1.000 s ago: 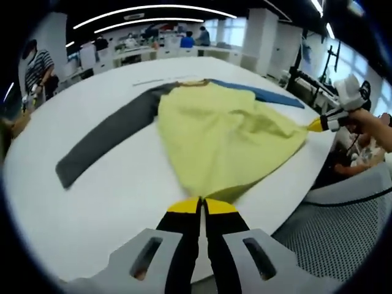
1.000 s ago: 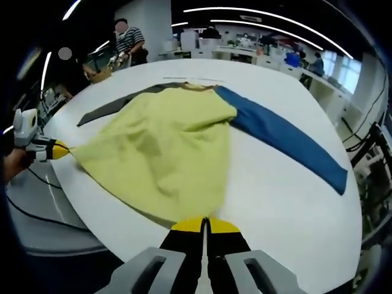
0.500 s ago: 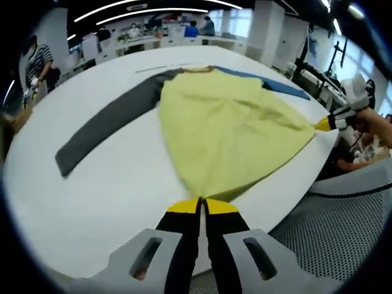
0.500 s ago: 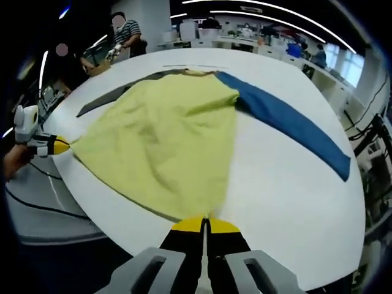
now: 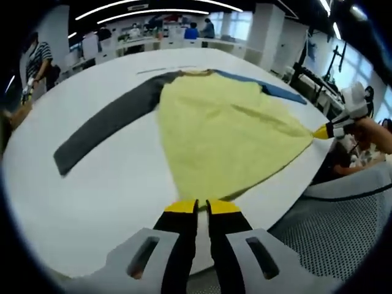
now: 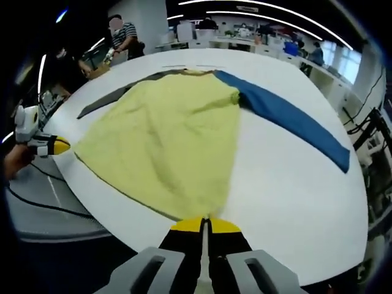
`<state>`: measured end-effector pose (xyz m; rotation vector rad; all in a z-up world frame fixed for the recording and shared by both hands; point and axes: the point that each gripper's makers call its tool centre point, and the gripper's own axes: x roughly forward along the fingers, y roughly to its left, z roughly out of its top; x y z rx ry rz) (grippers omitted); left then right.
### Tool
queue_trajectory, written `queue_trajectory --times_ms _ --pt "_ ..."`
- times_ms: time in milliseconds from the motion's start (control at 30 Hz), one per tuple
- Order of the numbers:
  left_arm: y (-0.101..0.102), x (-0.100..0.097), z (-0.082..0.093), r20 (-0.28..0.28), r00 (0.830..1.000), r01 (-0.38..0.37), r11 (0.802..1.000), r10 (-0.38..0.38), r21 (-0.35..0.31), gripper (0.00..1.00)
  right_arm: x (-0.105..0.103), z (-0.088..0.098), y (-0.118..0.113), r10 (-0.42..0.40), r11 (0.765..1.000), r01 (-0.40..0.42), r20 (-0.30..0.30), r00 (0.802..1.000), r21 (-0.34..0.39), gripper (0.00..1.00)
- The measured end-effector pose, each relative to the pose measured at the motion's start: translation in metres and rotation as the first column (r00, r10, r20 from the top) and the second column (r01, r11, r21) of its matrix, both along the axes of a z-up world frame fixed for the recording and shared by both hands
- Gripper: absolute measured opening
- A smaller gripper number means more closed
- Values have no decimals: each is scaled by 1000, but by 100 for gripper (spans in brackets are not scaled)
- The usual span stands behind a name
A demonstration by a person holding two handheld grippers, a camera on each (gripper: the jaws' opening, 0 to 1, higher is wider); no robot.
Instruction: Fold the garment on the visible template until the final outline fits inside the template.
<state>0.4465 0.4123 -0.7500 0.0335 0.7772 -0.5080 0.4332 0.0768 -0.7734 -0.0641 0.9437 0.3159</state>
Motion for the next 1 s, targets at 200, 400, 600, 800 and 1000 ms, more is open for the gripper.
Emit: queue_trajectory --times_ms 200,400,600,800,1000 --pt "10 15 4 7 999 -32 999 32 2 23 6 7 1 -37 998 37 1 999 47 19" --pt "18 20 -13 -18 998 -57 997 57 43 23 6 -5 -7 -85 996 85 -19 996 24 20" --pt "16 17 -28 -64 996 -56 997 59 59 24 2 -16 -5 -91 996 92 -51 995 8 17" --pt "12 13 -35 -82 996 -13 996 21 91 21 4 -17 -8 -92 996 91 -45 995 -16 13" --pt "9 15 -38 -68 998 16 991 -6 134 18 5 -17 -8 -109 994 107 -46 993 -31 5"
